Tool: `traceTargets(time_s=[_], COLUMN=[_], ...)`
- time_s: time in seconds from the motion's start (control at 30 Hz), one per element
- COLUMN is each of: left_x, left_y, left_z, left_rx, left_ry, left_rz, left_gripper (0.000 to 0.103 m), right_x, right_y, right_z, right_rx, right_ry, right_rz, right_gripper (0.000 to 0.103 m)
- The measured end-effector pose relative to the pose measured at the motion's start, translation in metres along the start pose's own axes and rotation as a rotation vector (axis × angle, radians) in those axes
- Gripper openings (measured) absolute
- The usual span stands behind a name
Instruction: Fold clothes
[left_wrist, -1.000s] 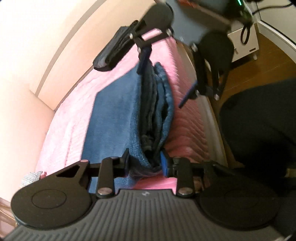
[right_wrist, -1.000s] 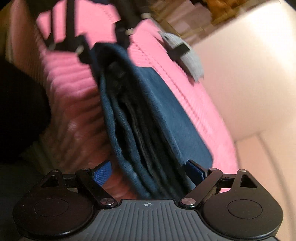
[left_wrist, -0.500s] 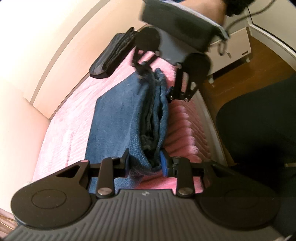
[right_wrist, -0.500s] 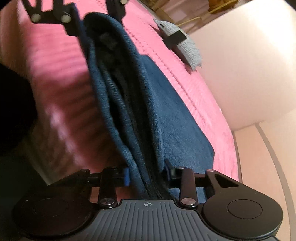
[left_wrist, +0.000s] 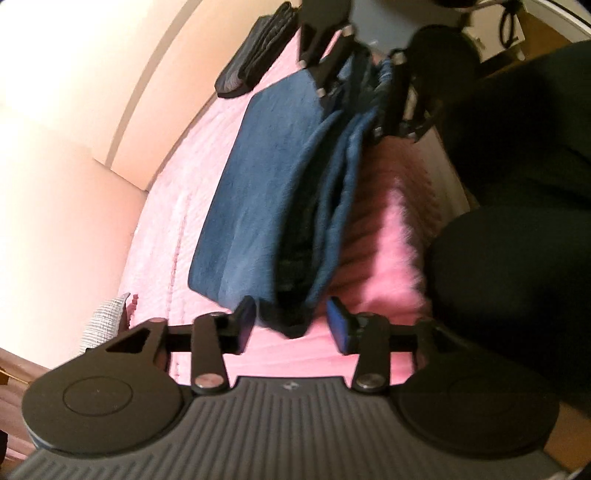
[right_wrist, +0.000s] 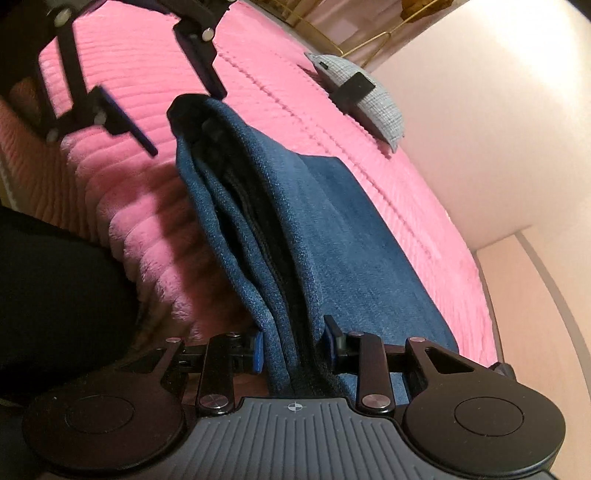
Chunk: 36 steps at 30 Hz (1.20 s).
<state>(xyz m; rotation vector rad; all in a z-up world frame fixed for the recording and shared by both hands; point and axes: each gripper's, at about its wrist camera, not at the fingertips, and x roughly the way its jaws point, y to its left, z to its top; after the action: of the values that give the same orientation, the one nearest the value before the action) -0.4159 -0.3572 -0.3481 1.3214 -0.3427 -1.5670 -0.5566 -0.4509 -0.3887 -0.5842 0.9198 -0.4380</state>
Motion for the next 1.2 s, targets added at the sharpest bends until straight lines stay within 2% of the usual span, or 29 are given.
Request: traceTargets(time_s=[0.1, 0.23, 0.6, 0.67, 0.7, 0.77, 0.83, 0.87, 0.9, 1.07, 1.1, 1.13, 1.2], left_x=[0.003, 0.013, 0.038, 0.043, 0.046, 0.049, 0.047, 0.045, 0.044, 0.043, 0.042, 0.041, 0.040], left_y=[-0.009, -0.015, -0.022, -0.018, -0.016, -0.010, -0.003, 0.001, 0.005, 0.024, 0.027, 0.030, 0.028], left_z=[0.007, 0.014, 0.026, 0.028, 0.030, 0.032, 0.033, 0.032, 0.032, 0.031, 0.030, 0.030, 0.029], left_rx=[0.013, 0.073, 0.175, 0.174, 0.172, 0.161, 0.142, 0.135, 0.129, 0.065, 0.057, 0.048, 0.058], left_ry=[-0.019, -0.036, -0.009, 0.002, 0.008, 0.018, 0.011, 0.004, 0.002, -0.011, -0.014, -0.017, -0.022], left_rz=[0.037, 0.057, 0.083, 0.086, 0.086, 0.073, 0.051, 0.040, 0.031, -0.012, -0.020, -0.028, -0.033], left_gripper=[0.045, 0.062, 0.063, 0.058, 0.042, 0.035, 0.031, 0.030, 0.030, 0.029, 0.029, 0.029, 0.028], right_x=[-0.004, -0.014, -0.018, -0.018, -0.019, -0.019, -0.020, -0.020, -0.019, -0.005, -0.006, -0.009, -0.020], right_y=[-0.002, -0.007, -0.015, -0.012, -0.010, -0.005, 0.000, 0.002, 0.003, 0.001, 0.000, -0.001, -0.004], right_z=[-0.001, 0.004, 0.013, 0.010, 0.007, 0.000, -0.006, -0.010, -0.015, -0.050, -0.056, -0.058, -0.056], right_rx=[0.020, 0.066, 0.104, 0.090, 0.078, 0.053, 0.028, 0.014, -0.002, -0.051, -0.061, -0.060, -0.031], right_ry=[0.006, -0.007, -0.017, -0.021, -0.029, -0.044, -0.059, -0.058, -0.049, 0.040, 0.038, 0.032, 0.024], right_rz=[0.009, 0.014, 0.033, 0.032, 0.025, 0.012, -0.001, -0.014, -0.033, -0.093, -0.094, -0.093, -0.098], right_gripper=[0.030, 0.030, 0.030, 0.030, 0.030, 0.030, 0.041, 0.052, 0.056, 0.055, 0.045, 0.039, 0.036])
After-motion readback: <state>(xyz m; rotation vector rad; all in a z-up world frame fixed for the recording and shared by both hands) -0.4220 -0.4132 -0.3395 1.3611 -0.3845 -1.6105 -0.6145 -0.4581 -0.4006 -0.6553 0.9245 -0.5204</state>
